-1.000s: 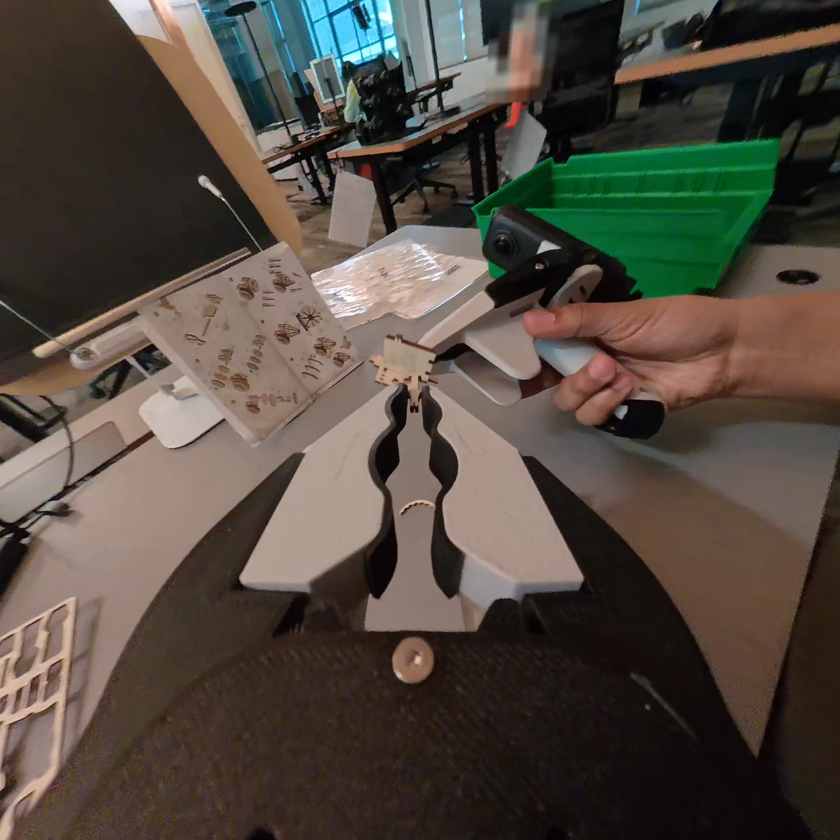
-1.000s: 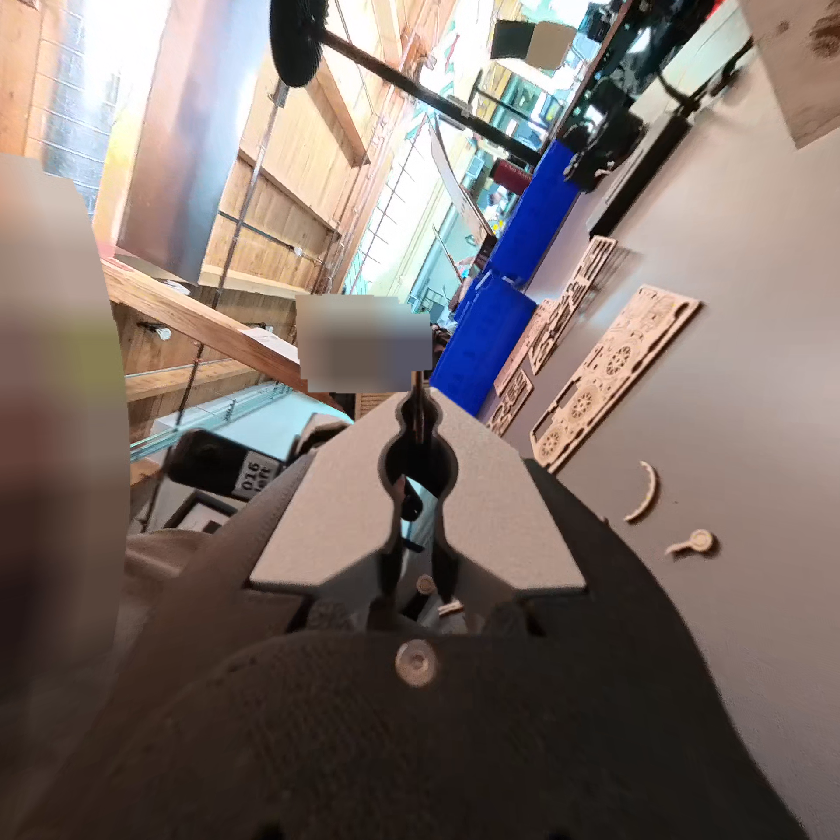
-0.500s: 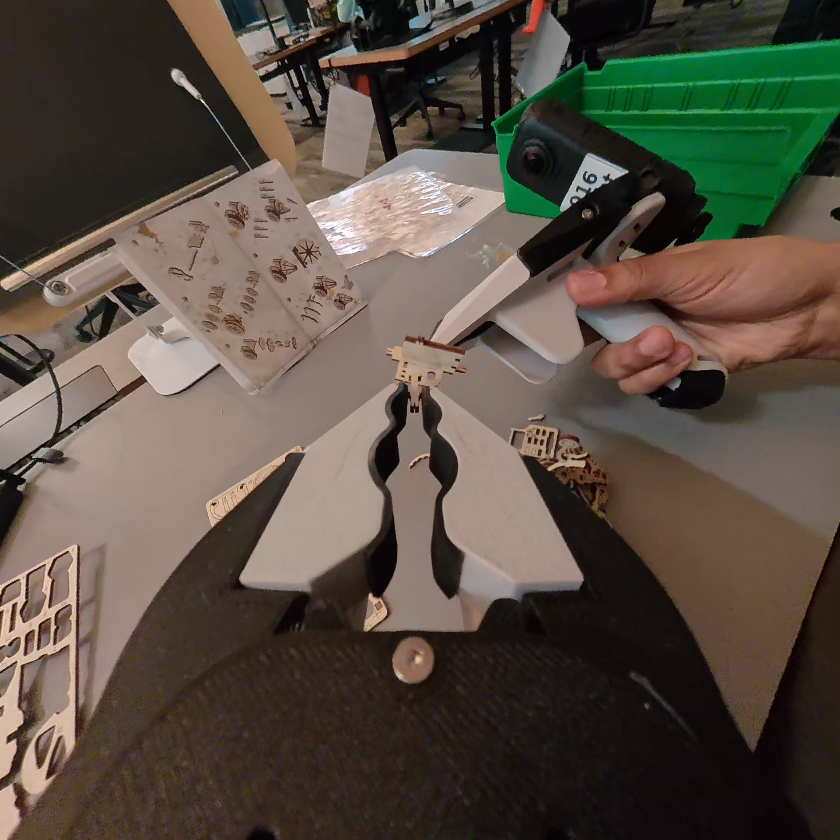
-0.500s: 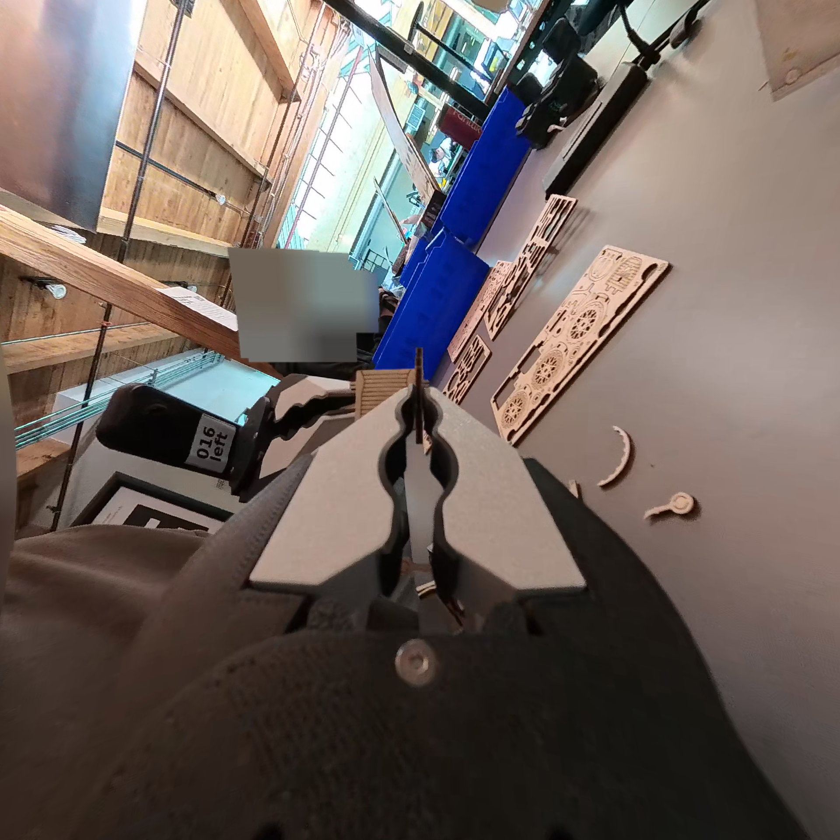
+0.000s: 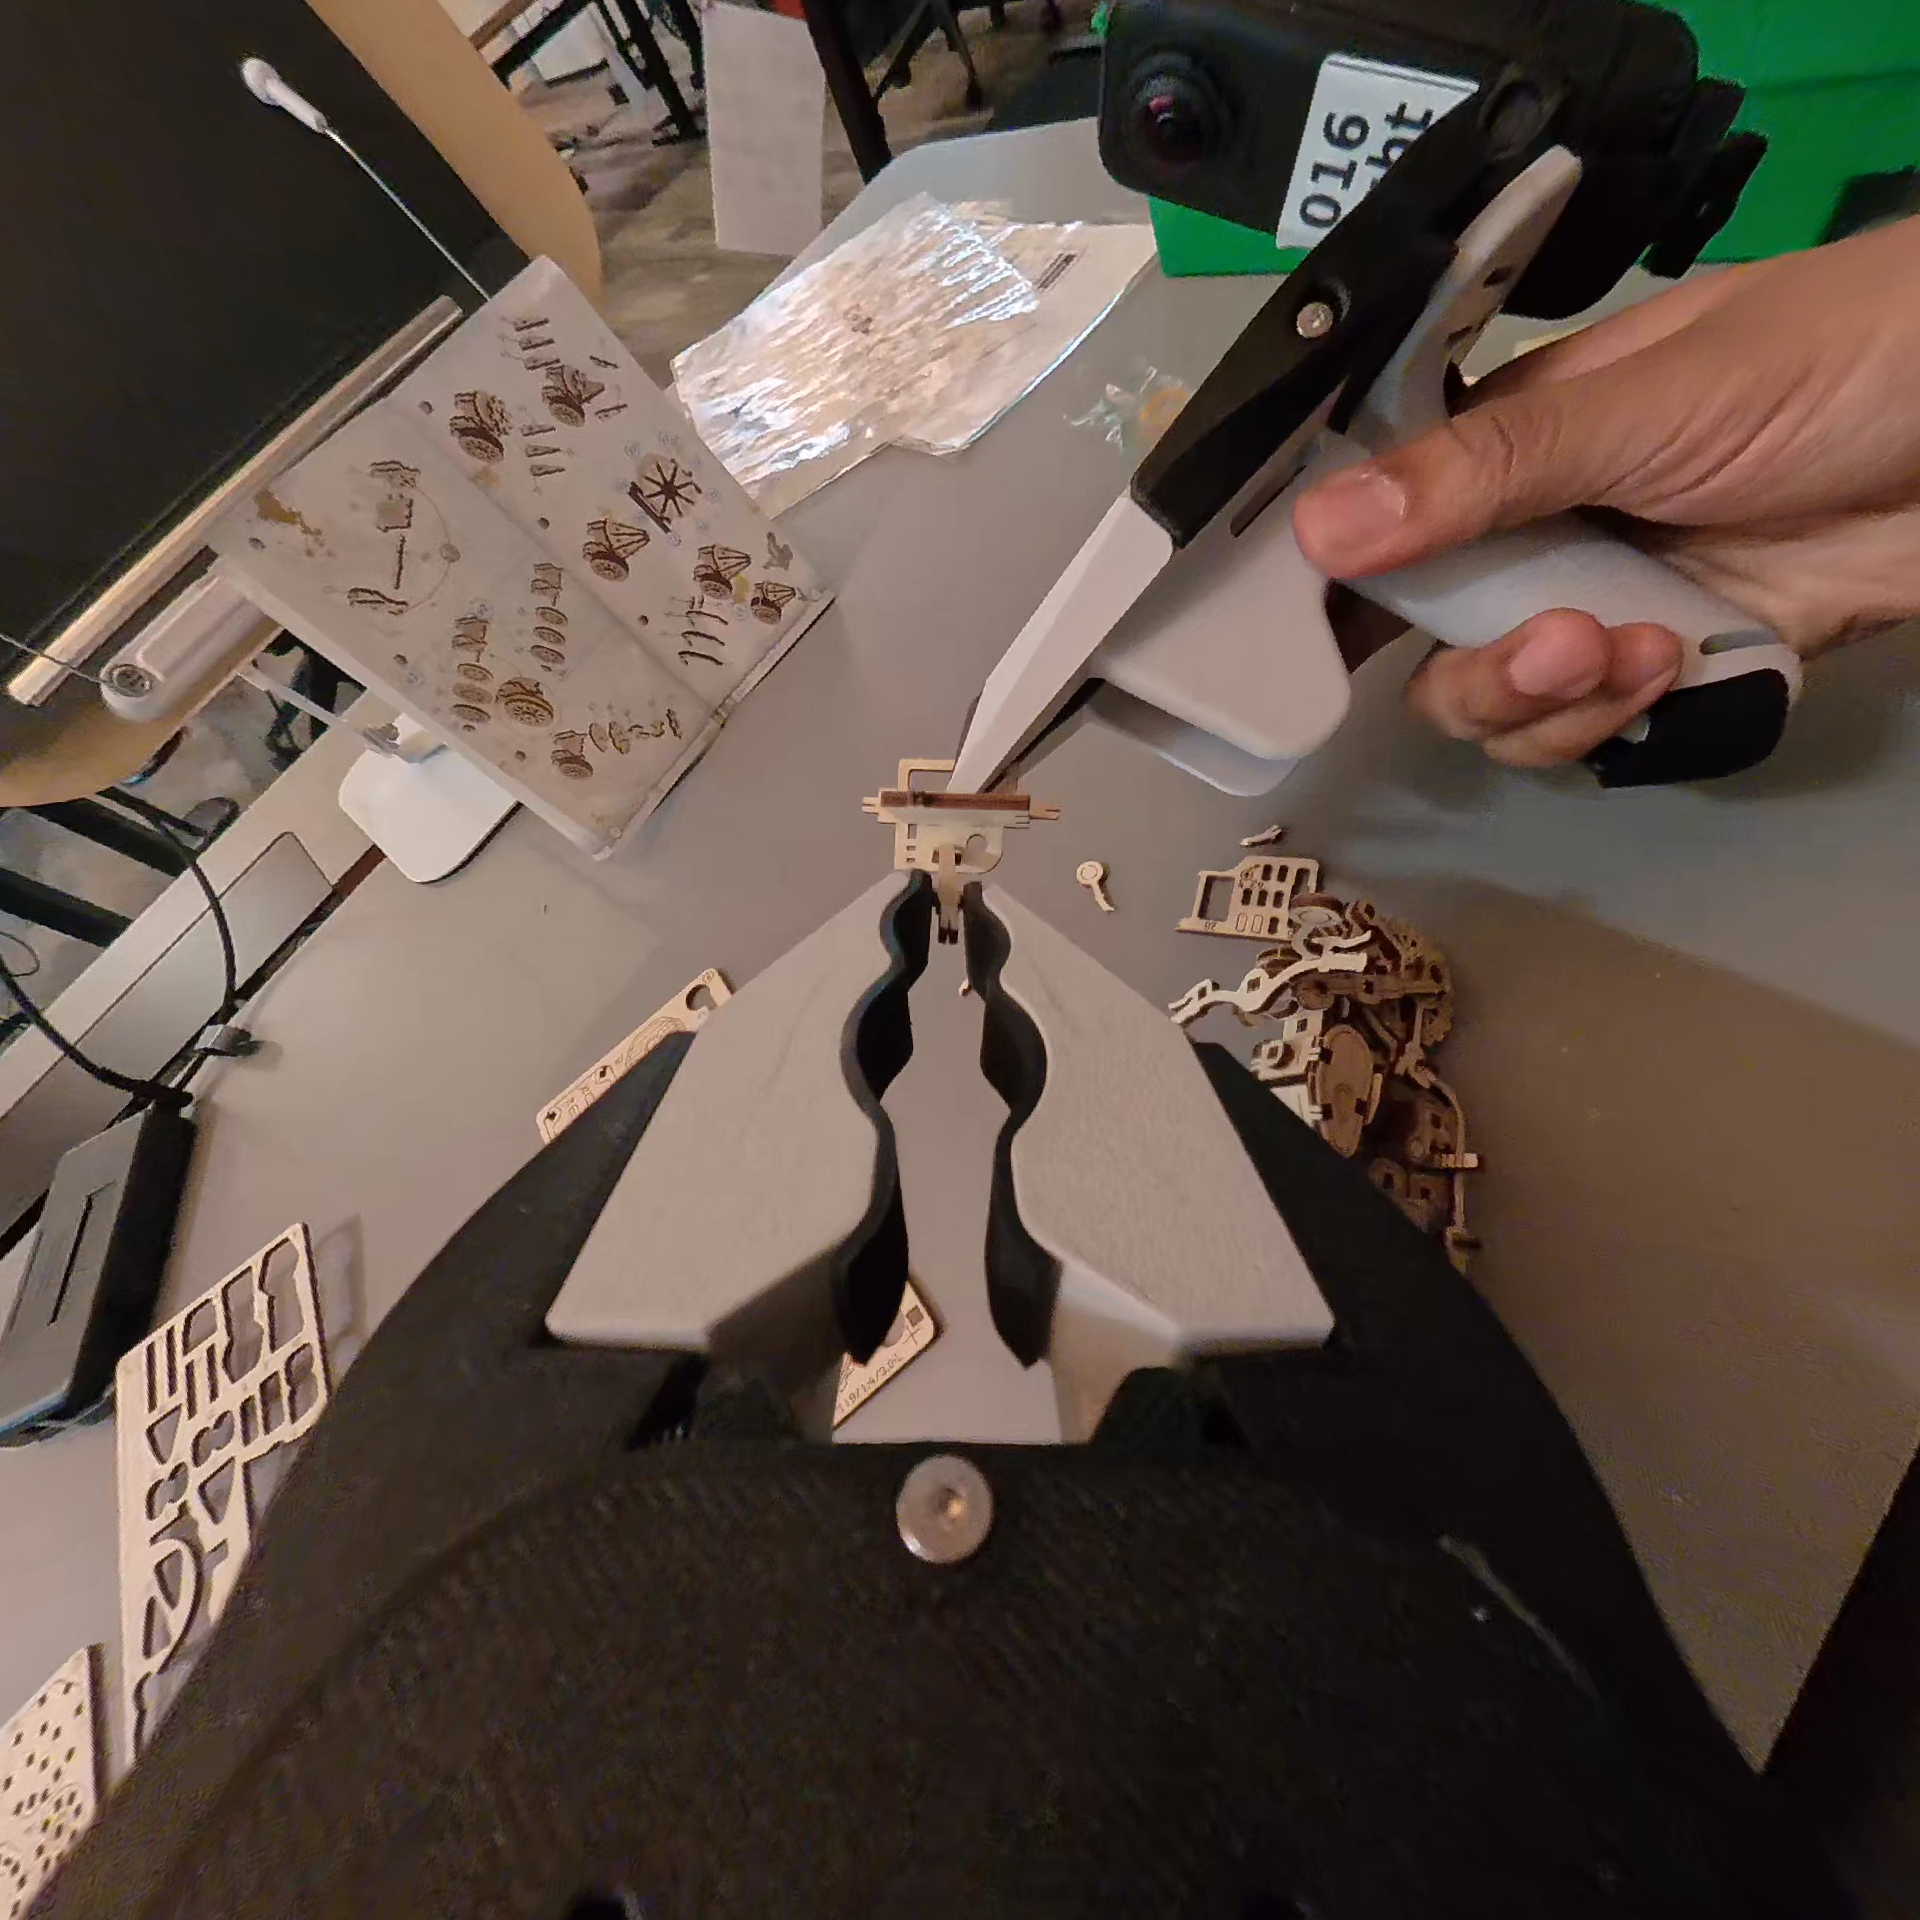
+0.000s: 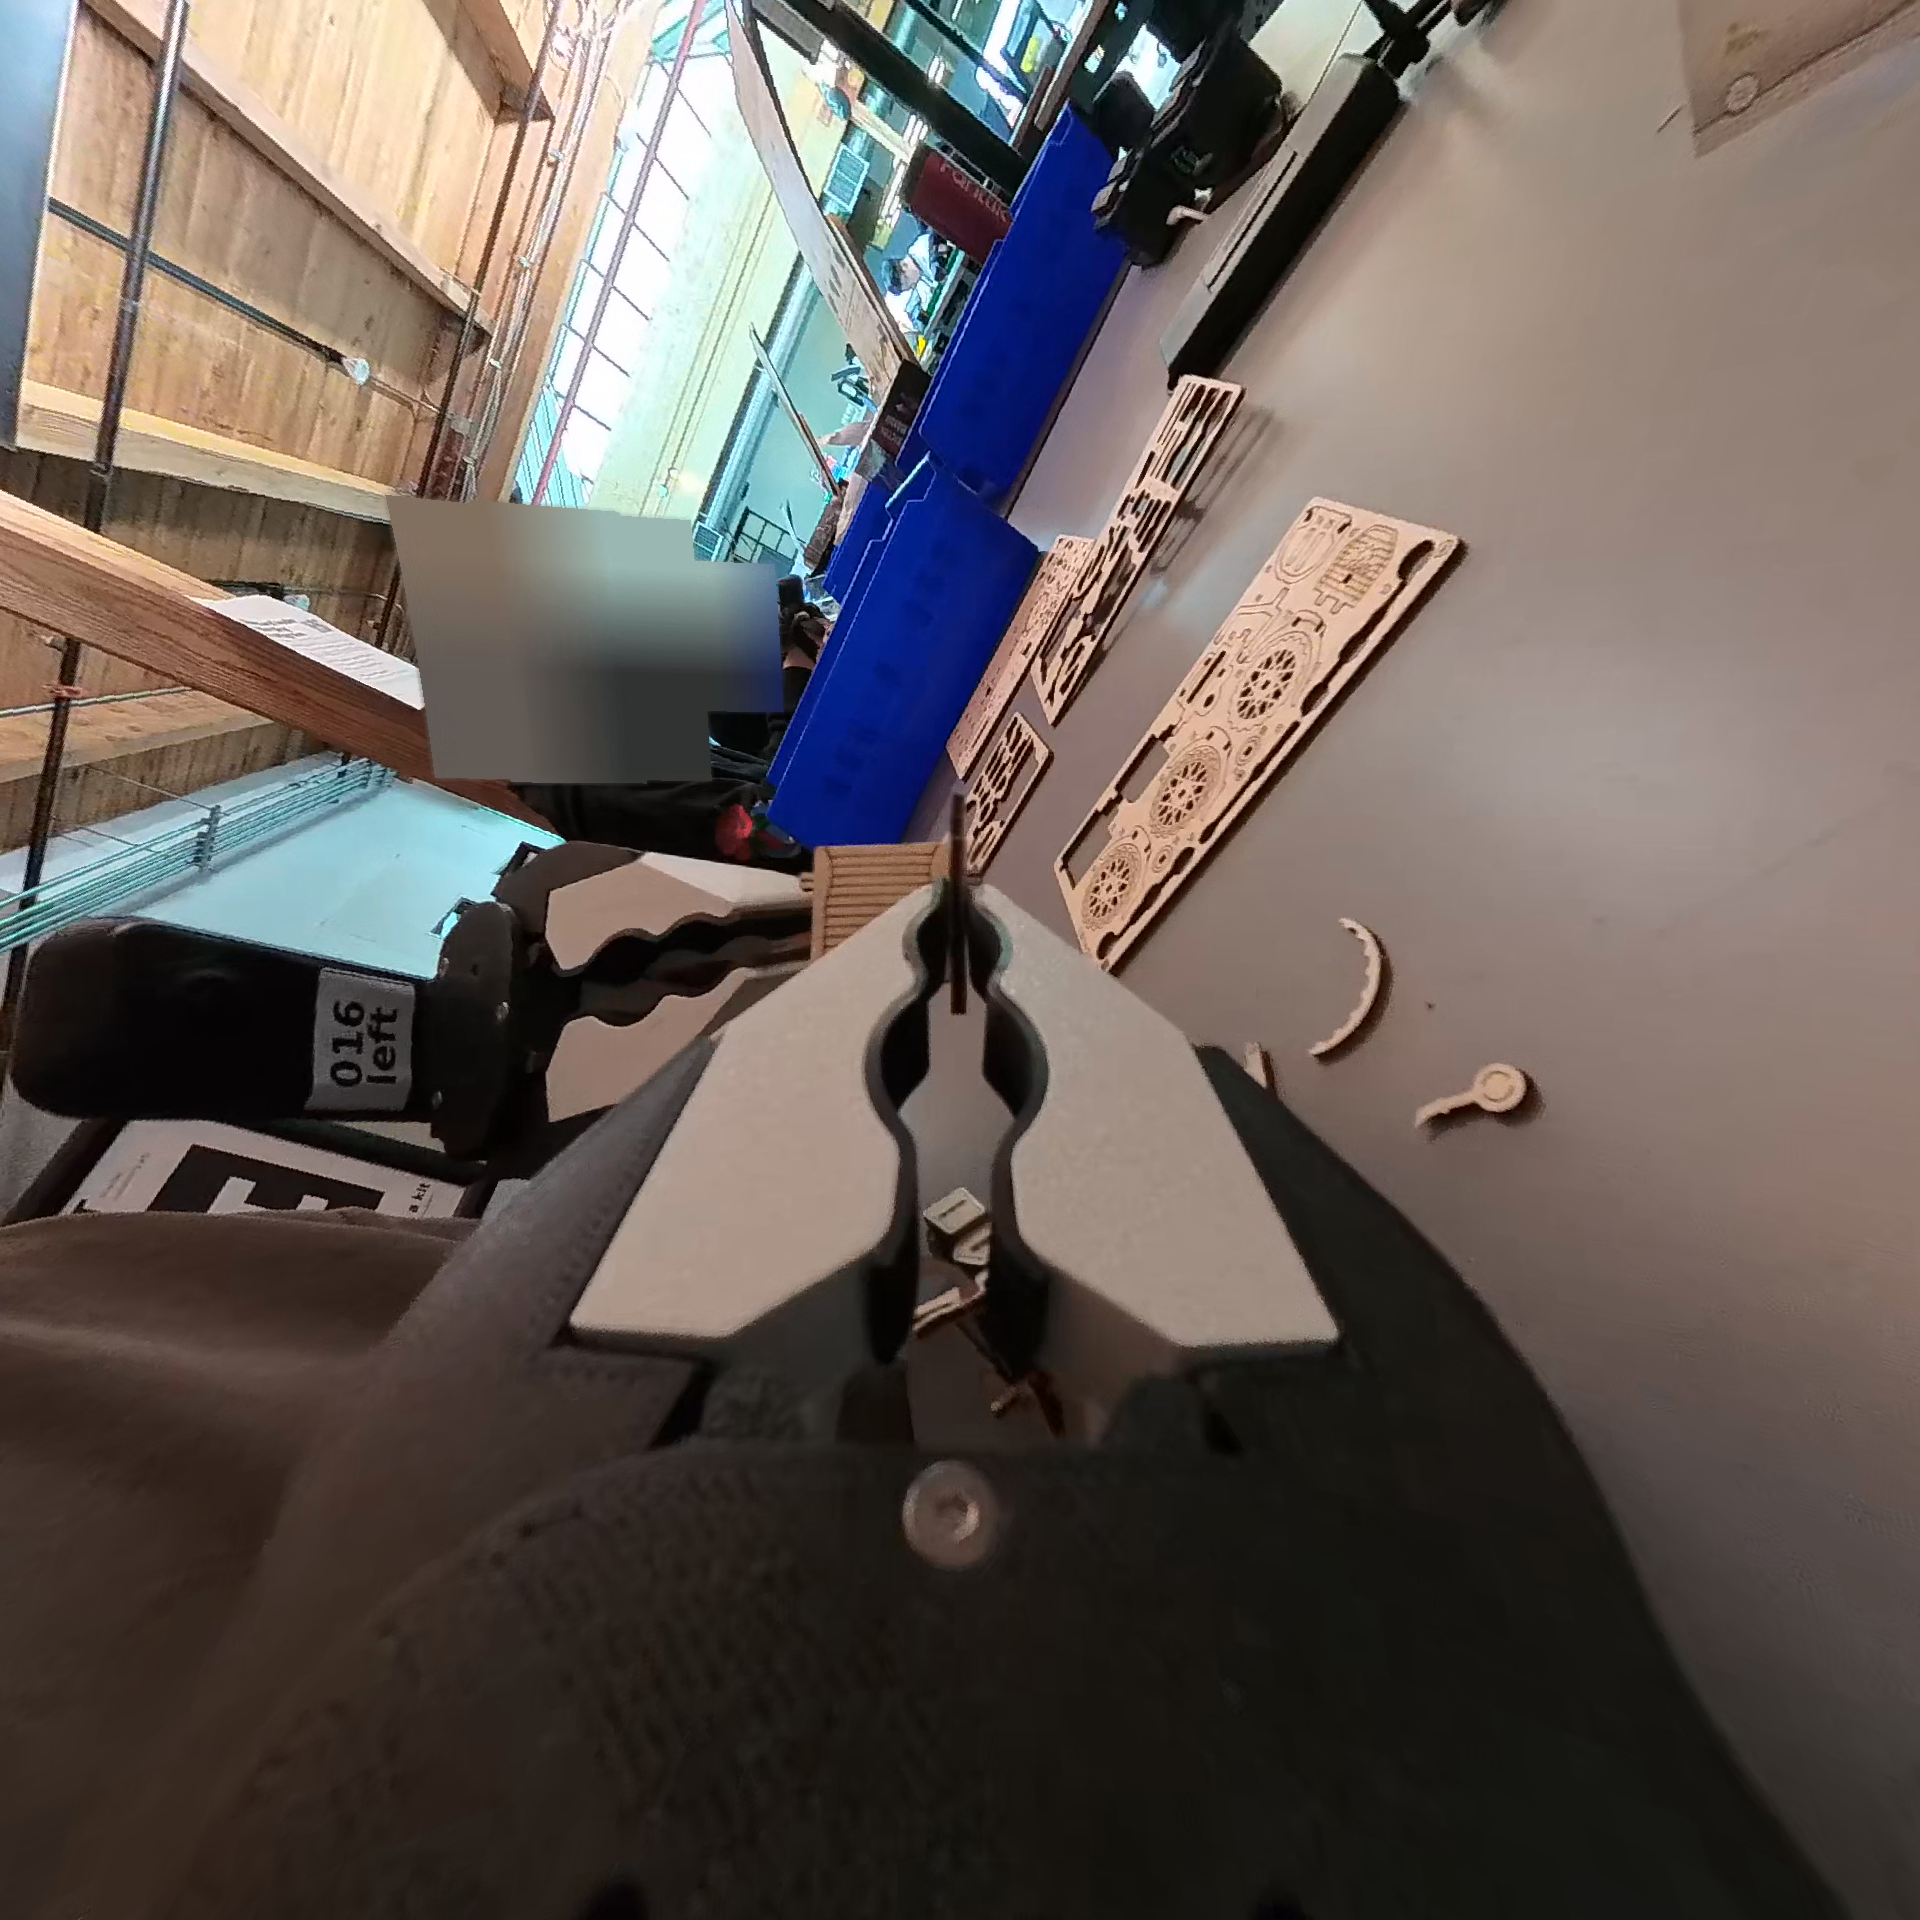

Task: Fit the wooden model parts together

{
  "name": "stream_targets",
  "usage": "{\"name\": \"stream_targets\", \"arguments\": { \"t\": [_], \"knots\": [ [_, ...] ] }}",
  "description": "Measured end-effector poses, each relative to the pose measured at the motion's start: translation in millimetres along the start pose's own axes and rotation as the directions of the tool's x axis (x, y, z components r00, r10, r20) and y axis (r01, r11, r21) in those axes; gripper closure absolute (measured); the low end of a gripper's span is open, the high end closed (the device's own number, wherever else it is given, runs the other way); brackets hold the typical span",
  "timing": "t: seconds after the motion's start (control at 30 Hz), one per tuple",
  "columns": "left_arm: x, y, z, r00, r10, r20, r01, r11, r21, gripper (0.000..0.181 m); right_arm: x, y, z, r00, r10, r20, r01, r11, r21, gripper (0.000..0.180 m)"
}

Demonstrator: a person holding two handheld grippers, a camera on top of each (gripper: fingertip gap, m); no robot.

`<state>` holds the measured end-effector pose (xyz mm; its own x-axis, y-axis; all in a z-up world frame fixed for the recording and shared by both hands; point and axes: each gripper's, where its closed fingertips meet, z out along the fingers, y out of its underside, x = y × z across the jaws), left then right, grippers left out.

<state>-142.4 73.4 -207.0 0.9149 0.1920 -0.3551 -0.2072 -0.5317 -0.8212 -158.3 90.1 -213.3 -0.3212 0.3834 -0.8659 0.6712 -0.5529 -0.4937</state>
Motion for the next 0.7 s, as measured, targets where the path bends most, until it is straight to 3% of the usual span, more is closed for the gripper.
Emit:
{"name": "stream_targets", "arguments": {
  "t": [0.37, 0.7],
  "knots": [
    [-0.9, 4.1, -1.3, 1.0, -0.007, -0.004, 0.007, 0.999, -0.046, 0.177, 3.1, 2.8, 0.7, 1.0, -0.004, -0.011, 0.004, 1.0, -0.013, 0.178],
    [-2.0, 1.5, -2.6, 0.996, -0.082, -0.041, 0.082, 0.997, 0.001, 0.177, 2.8, 1.0, -0.8, 0.997, 0.066, 0.039, -0.066, 0.998, -0.001, 0.178]
  ]
}}
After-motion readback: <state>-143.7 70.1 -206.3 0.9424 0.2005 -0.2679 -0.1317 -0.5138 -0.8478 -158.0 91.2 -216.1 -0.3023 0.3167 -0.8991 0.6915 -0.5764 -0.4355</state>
